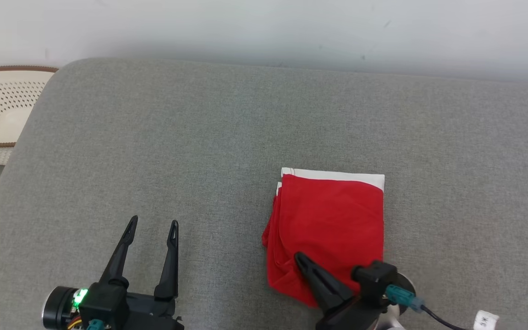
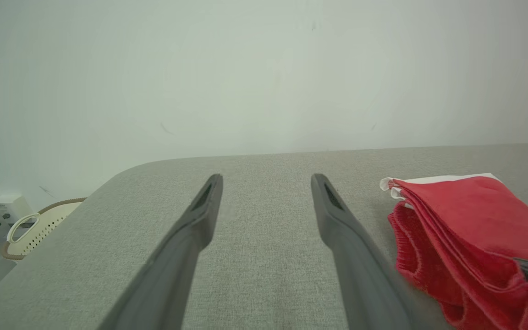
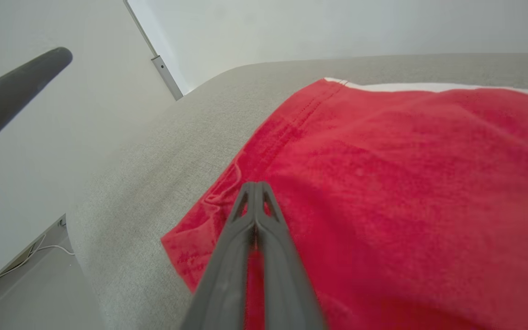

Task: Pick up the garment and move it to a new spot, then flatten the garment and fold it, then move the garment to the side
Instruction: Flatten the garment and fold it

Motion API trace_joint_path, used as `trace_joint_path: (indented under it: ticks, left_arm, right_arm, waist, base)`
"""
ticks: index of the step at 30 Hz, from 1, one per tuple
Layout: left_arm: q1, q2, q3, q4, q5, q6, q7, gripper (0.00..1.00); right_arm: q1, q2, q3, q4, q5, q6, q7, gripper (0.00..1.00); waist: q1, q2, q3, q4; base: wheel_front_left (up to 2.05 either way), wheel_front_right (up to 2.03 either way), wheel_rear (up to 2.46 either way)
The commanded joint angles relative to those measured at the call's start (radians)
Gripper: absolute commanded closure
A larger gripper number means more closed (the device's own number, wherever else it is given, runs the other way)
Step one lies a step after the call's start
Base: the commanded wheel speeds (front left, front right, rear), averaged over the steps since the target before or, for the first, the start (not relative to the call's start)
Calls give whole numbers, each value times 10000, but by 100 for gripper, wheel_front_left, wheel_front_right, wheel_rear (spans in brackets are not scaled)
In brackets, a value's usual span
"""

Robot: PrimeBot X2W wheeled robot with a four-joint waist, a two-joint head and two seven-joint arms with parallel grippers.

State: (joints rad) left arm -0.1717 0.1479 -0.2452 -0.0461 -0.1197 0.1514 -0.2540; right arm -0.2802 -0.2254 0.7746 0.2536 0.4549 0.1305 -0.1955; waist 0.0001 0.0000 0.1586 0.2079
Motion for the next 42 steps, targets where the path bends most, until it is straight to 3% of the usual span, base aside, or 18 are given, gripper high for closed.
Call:
trace_joint_path:
  ticks: [1,14,18,25,34,35,37,38,39,42]
  left_arm:
    - [-83,-11,-18,21,16,63,-52,0]
    - [-152,31,41,54,-45,75,-106,0]
    - [-88,86,103,45,-36,148,-115,0]
    - [71,195,167,2,-59,182,-119,0]
    - [170,335,98,4,-25,205,-58,0]
    - [181,340,89,0,-28,210,-46,0]
    - [209,320,101,-28,-158,171,-48,0]
    - [257,363,104,-18,-133,159,-32,0]
    - [316,400,111,-10,-135,165,-1,0]
    - [361,447,90,-41,-158,188,57,0]
  right_arm:
    - [-237,87,310,327,190,3,-135,100]
    - [-882,327,2277,1286,1377,3,-538,100]
    - [-1055,147,2141,475,1471,3,-663,100]
    - [-649,-188,571,-1321,1199,3,-704,100]
    - [384,-154,-2842,-2476,-135,3,-699,100]
    - [555,-111,-3224,-2546,-308,3,-641,86]
    - [884,-27,-3975,-2650,-683,3,-491,42]
    - [1059,17,-4277,-2703,-871,3,-381,11]
    - [1236,87,-4524,-2768,-982,3,-272,0]
    - [1699,171,-5215,-2978,-1428,3,13,0]
  waist:
    - [-1,0,48,61]
    - [-1,0,126,19]
    - [-1,0,46,-130]
    - [-1,0,-145,-410]
    - [-1,0,-454,-704]
    - [-1,0,-493,-730]
    - [-1,0,-566,-801]
    - [-1,0,-622,-839]
    - [-1,0,-671,-883]
    - [-1,0,-780,-989]
  base:
    - [0,0,0]
    - [0,0,0]
    - [0,0,0]
    - [0,0,0]
    - [0,0,0]
    - [0,0,0]
    - [0,0,0]
    - [0,0,0]
    - [0,0,0]
    - [0,0,0]
